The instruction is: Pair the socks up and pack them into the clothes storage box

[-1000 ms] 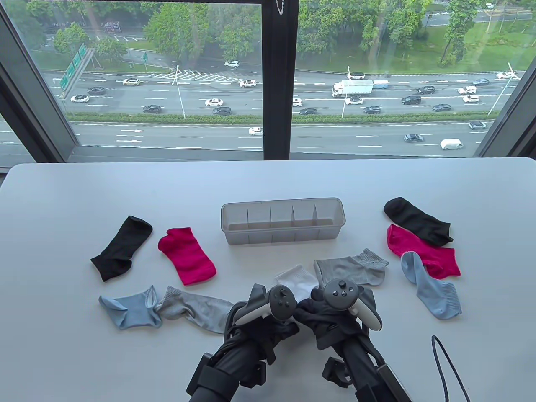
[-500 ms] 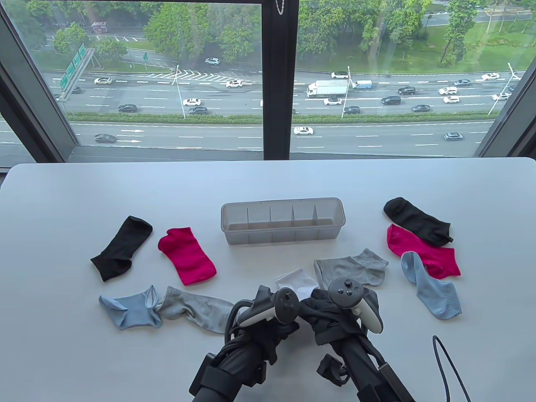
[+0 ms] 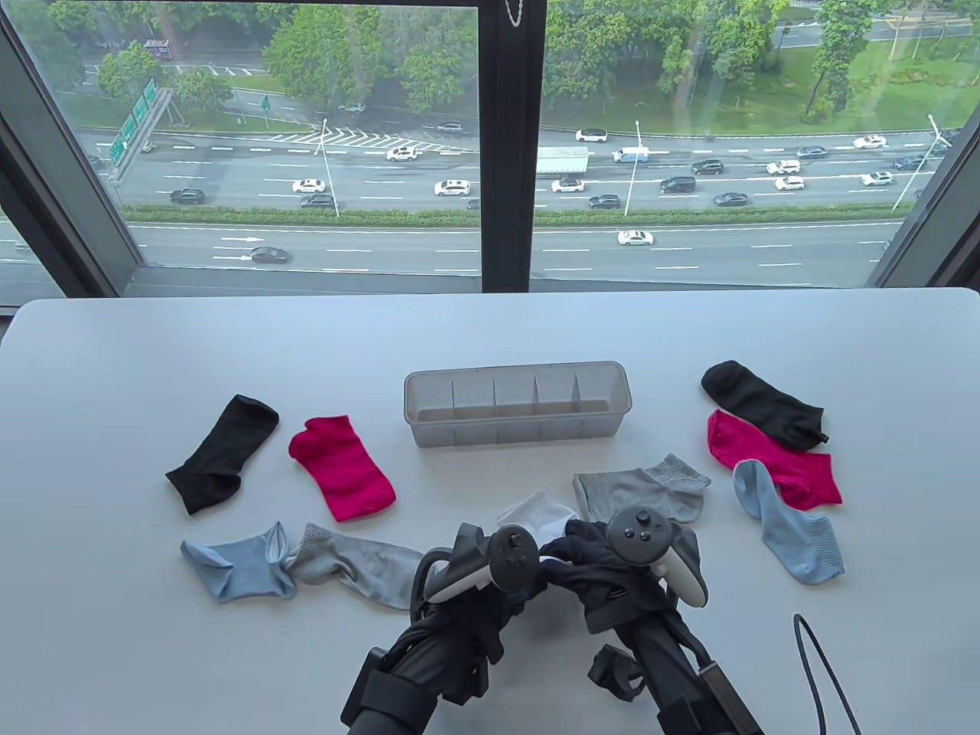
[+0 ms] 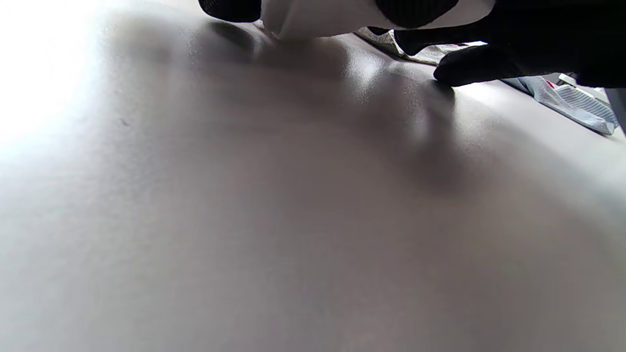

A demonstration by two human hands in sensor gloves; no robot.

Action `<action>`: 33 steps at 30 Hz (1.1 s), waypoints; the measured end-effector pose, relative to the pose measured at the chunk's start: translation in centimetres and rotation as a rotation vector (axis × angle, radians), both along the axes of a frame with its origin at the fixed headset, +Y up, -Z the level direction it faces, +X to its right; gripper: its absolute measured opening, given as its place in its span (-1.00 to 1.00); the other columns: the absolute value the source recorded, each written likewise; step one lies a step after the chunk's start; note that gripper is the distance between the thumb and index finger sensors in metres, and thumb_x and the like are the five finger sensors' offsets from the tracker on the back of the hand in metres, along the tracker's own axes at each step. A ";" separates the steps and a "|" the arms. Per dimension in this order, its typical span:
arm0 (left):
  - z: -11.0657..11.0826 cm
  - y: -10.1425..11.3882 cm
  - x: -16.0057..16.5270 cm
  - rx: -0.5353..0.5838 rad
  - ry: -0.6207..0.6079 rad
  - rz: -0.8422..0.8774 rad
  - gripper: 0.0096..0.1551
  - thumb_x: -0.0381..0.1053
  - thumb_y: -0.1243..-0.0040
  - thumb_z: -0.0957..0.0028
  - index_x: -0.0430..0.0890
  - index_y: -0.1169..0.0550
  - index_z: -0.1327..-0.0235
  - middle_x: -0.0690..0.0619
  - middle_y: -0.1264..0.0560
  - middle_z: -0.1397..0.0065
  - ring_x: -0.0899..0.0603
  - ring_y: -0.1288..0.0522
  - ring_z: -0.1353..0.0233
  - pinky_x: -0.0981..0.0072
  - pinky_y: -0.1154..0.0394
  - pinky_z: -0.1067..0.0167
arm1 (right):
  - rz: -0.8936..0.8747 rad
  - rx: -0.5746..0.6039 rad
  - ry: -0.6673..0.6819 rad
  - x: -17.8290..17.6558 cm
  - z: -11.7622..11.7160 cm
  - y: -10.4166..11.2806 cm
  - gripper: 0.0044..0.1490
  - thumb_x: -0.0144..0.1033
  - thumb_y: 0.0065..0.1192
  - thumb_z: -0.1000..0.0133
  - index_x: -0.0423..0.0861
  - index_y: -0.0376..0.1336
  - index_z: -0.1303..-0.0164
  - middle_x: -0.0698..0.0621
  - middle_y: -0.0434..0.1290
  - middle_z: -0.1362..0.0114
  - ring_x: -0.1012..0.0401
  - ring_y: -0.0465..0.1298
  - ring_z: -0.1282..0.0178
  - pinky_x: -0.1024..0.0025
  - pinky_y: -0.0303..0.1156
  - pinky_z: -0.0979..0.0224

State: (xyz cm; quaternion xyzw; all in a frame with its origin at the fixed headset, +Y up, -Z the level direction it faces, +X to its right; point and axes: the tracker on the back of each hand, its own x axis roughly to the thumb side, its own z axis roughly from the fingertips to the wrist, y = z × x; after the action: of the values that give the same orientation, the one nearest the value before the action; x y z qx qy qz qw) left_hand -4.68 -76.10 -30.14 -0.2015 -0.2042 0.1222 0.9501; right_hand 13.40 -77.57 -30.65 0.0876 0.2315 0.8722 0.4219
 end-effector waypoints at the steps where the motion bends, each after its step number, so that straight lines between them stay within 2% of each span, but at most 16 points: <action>1: 0.0 0.2 -0.1 -0.002 0.008 -0.007 -0.45 0.08 0.02 -0.26 -0.23 -0.22 -0.31 -0.25 -0.10 -0.66 -0.45 -0.08 -0.66 -0.51 0.04 -0.53 | -0.033 -0.023 -0.003 -0.1 0.1 -0.1 -0.46 -0.02 0.04 -0.26 -0.03 0.28 -0.37 -0.23 -0.17 -0.77 -0.22 -0.40 -0.68 -0.32 -0.44 -0.56; 3: 0.0 0.6 -0.4 0.047 0.018 0.010 -0.33 0.06 0.02 -0.28 -0.12 -0.05 -0.49 -0.24 -0.05 -0.69 -0.45 -0.07 -0.68 -0.51 0.04 -0.53 | -0.028 -0.023 -0.002 -0.3 0.1 0.0 -0.46 -0.03 -0.04 -0.29 -0.07 0.29 -0.35 -0.23 -0.17 -0.76 -0.22 -0.40 -0.67 -0.32 -0.44 -0.55; 5: 0.0 0.9 -0.6 0.087 0.022 0.024 -0.44 0.04 -0.01 -0.27 -0.09 -0.20 -0.45 -0.23 -0.08 -0.70 -0.44 -0.07 -0.69 -0.52 0.05 -0.53 | -0.029 -0.027 0.007 -0.4 0.1 0.1 -0.46 -0.03 -0.10 -0.32 -0.09 0.28 -0.33 -0.23 -0.16 -0.76 -0.22 -0.40 -0.67 -0.34 -0.43 -0.55; 7: 0.0 0.9 -0.5 0.036 -0.003 -0.006 -0.50 0.02 0.02 -0.27 -0.17 -0.29 -0.37 -0.20 -0.14 -0.69 -0.43 -0.08 -0.69 -0.53 0.06 -0.52 | -0.031 -0.037 -0.004 -0.6 0.1 0.2 -0.46 -0.05 -0.05 -0.31 -0.12 0.28 -0.33 -0.25 -0.15 -0.75 -0.24 -0.39 -0.67 -0.34 -0.44 -0.54; 10: 0.0 0.6 -0.4 0.018 -0.027 -0.068 -0.50 0.04 0.12 -0.27 -0.26 -0.28 -0.30 -0.24 -0.13 -0.66 -0.46 -0.06 -0.68 -0.54 0.10 -0.52 | -0.033 -0.006 -0.030 -0.4 0.1 0.2 -0.34 -0.04 0.11 -0.27 -0.03 0.16 -0.56 -0.23 -0.16 -0.77 -0.24 -0.35 -0.68 -0.35 -0.38 -0.56; 14: 0.0 0.7 -0.1 -0.020 -0.061 -0.063 -0.49 0.05 -0.02 -0.23 -0.25 -0.27 -0.25 -0.26 -0.13 -0.63 -0.46 -0.09 -0.65 -0.52 0.09 -0.52 | -0.093 -0.038 -0.010 -0.3 0.0 0.1 -0.49 -0.11 -0.03 -0.37 -0.15 0.30 -0.35 -0.25 -0.17 -0.76 -0.23 -0.39 -0.67 -0.33 -0.43 -0.54; 17: 0.2 1.4 -0.1 0.065 -0.048 -0.035 -0.34 0.02 -0.07 -0.24 -0.17 -0.12 -0.45 -0.22 -0.09 -0.66 -0.44 -0.06 -0.68 -0.52 0.09 -0.53 | -0.130 -0.057 -0.022 -0.3 0.0 0.1 -0.50 -0.13 -0.08 -0.40 -0.23 0.34 -0.24 -0.26 -0.13 -0.74 -0.23 -0.37 -0.67 -0.32 -0.43 -0.55; 19: 0.3 1.7 0.0 0.111 -0.048 -0.010 -0.48 0.02 -0.08 -0.25 -0.20 -0.33 -0.37 -0.19 -0.20 -0.64 -0.41 -0.15 -0.67 -0.51 0.04 -0.53 | -0.104 -0.034 -0.061 -0.1 0.0 0.2 -0.48 -0.07 -0.08 -0.39 -0.20 0.36 -0.19 -0.27 -0.07 -0.73 -0.24 -0.34 -0.68 -0.34 -0.40 -0.55; 20: 0.3 1.8 0.1 0.102 -0.045 -0.022 -0.51 0.03 -0.05 -0.25 -0.21 -0.39 -0.32 -0.19 -0.26 -0.62 -0.41 -0.20 -0.65 -0.52 0.03 -0.53 | -0.093 -0.020 -0.067 -0.1 0.1 0.3 -0.47 -0.03 -0.08 -0.37 -0.16 0.33 -0.24 -0.27 -0.08 -0.73 -0.24 -0.34 -0.68 -0.36 -0.39 -0.55; 22: 0.1 1.7 0.1 0.061 -0.050 -0.053 -0.51 0.02 0.07 -0.28 -0.25 -0.37 -0.30 -0.22 -0.26 -0.60 -0.43 -0.19 -0.64 -0.52 0.05 -0.52 | -0.125 -0.004 -0.022 0.0 0.0 0.6 -0.29 0.07 -0.03 -0.28 -0.05 0.08 -0.58 -0.29 -0.16 -0.76 -0.24 -0.37 -0.68 -0.36 -0.40 -0.55; 23: -0.1 1.6 0.1 0.039 -0.052 -0.053 -0.50 0.03 0.13 -0.28 -0.28 -0.35 -0.28 -0.25 -0.25 -0.60 -0.45 -0.18 -0.63 -0.53 0.04 -0.52 | -0.161 -0.019 0.017 0.0 -0.1 0.6 -0.22 0.10 -0.01 -0.26 -0.04 0.04 -0.63 -0.30 -0.23 -0.77 -0.24 -0.41 -0.67 -0.36 -0.42 -0.55; 24: -0.1 1.5 0.0 0.013 -0.063 -0.042 -0.50 0.03 0.17 -0.29 -0.29 -0.33 -0.28 -0.26 -0.22 -0.60 -0.46 -0.16 -0.63 -0.53 0.06 -0.51 | -0.187 -0.046 0.035 -0.1 0.0 0.7 -0.20 0.09 0.05 -0.23 -0.05 0.04 -0.62 -0.31 -0.25 -0.77 -0.24 -0.43 -0.66 -0.36 -0.43 -0.54; 26: -0.1 1.3 -0.1 0.004 -0.069 -0.007 -0.48 0.07 0.13 -0.27 -0.29 -0.34 -0.24 -0.28 -0.22 -0.60 -0.47 -0.15 -0.63 -0.53 0.06 -0.51 | -0.130 -0.026 0.019 -0.1 -0.1 0.7 -0.37 -0.03 0.09 -0.28 -0.10 0.16 -0.48 -0.30 -0.22 -0.76 -0.24 -0.40 -0.66 -0.35 -0.42 -0.55; 30: 0.1 1.3 0.3 0.023 -0.078 -0.041 -0.48 0.11 -0.01 -0.20 -0.26 -0.36 -0.17 -0.25 -0.21 -0.60 -0.45 -0.15 -0.64 -0.51 0.04 -0.52 | -0.060 -0.013 0.037 -0.5 -0.3 0.9 -0.48 -0.09 -0.10 -0.35 -0.18 0.27 -0.30 -0.28 -0.09 -0.73 -0.22 -0.33 -0.69 -0.36 -0.40 -0.56; 31: 0.1 1.3 0.4 0.031 -0.078 -0.024 -0.49 0.10 -0.01 -0.20 -0.27 -0.37 -0.15 -0.25 -0.22 -0.59 -0.46 -0.17 -0.63 -0.51 0.02 -0.52 | -0.041 0.009 0.028 -0.5 -0.2 1.0 -0.48 -0.07 -0.12 -0.36 -0.16 0.27 -0.29 -0.27 -0.05 -0.73 -0.22 -0.29 -0.70 -0.36 -0.38 -0.57; 33: 0.0 1.4 0.1 0.031 -0.063 -0.022 -0.51 0.10 0.02 -0.22 -0.27 -0.40 -0.11 -0.27 -0.25 -0.59 -0.46 -0.18 -0.62 -0.52 0.01 -0.51 | -0.061 0.022 0.046 -0.4 -0.1 1.2 -0.42 -0.01 -0.05 -0.31 -0.09 0.19 -0.43 -0.28 -0.08 -0.74 -0.22 -0.31 -0.70 -0.36 -0.39 -0.57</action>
State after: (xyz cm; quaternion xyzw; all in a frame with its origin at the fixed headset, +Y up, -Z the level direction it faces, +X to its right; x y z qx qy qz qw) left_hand -4.57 -74.72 -30.12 -0.1927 -0.2338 0.1021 0.9475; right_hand 12.95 -76.34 -30.77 0.1196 0.2287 0.8592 0.4419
